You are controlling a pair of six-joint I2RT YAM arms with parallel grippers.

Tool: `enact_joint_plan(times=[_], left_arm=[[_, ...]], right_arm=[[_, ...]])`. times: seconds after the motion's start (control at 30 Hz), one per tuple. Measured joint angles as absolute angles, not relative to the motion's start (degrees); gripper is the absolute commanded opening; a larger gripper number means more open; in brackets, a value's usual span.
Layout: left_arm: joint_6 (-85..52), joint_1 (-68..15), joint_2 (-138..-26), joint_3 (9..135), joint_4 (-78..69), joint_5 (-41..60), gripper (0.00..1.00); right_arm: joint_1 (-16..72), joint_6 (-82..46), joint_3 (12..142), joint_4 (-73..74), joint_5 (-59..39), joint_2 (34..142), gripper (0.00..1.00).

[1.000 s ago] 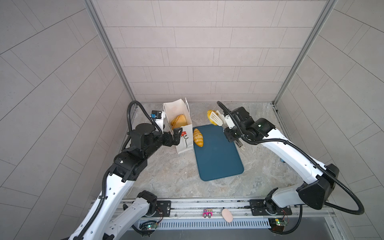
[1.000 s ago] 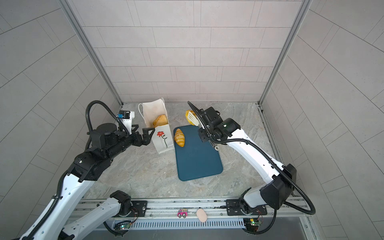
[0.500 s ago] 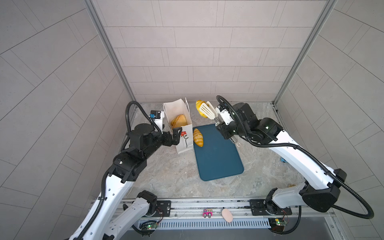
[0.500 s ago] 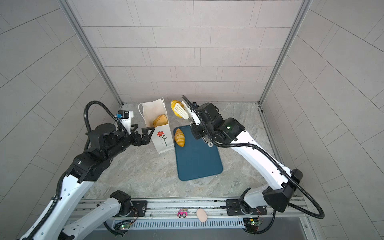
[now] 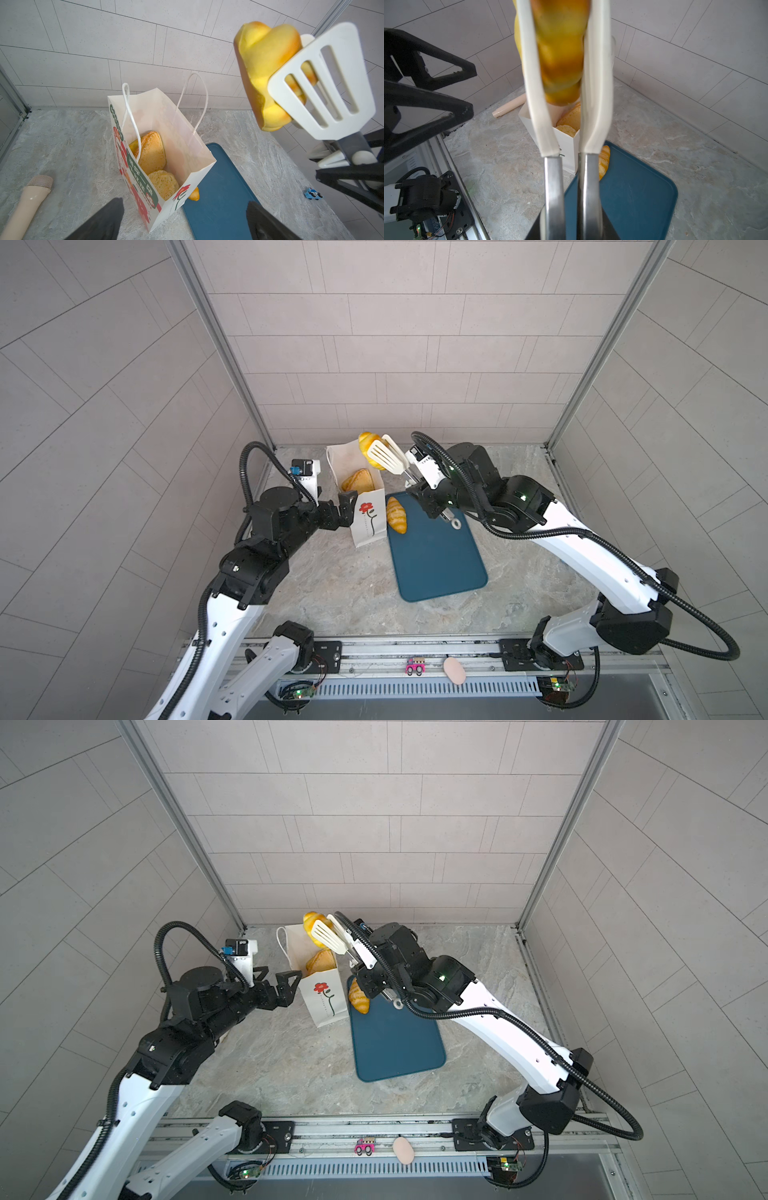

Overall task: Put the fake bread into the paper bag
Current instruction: 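Lift the bun in the tongs and carry it over the bag, then open the tongs with the right gripper to drop the bun into the bag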

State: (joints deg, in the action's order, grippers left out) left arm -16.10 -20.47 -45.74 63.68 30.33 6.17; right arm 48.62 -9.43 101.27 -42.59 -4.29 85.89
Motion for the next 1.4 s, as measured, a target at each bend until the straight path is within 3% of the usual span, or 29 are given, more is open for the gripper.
enact_joint_plan(times=[0.57,0.83,1.13,1.4], left_arm=[[-16.1,-19.2,-42.2,63.7,32.0,5.7,1.0],[-16.1,-18.7,-42.5,63.2,32.1,5.8,1.0],[-16.0,-18.6,-44.1,63.0,32.1,6.4,1.0],[-15.9,-18.6,-44.6,62.9,32.0,7.4,1.0]], right_arm=[[48.8,-8.8,113.6,-47.2,-4.4,101.8,0.33],[47.6,-9.3,118.1,-51.5,-3.3,106.3,0.39],[47.2,-9.8,122.0,-55.2,-2.3,109.0,0.52],[47.2,-9.6,122.3,-56.3,-2.3,109.0,0.56]])
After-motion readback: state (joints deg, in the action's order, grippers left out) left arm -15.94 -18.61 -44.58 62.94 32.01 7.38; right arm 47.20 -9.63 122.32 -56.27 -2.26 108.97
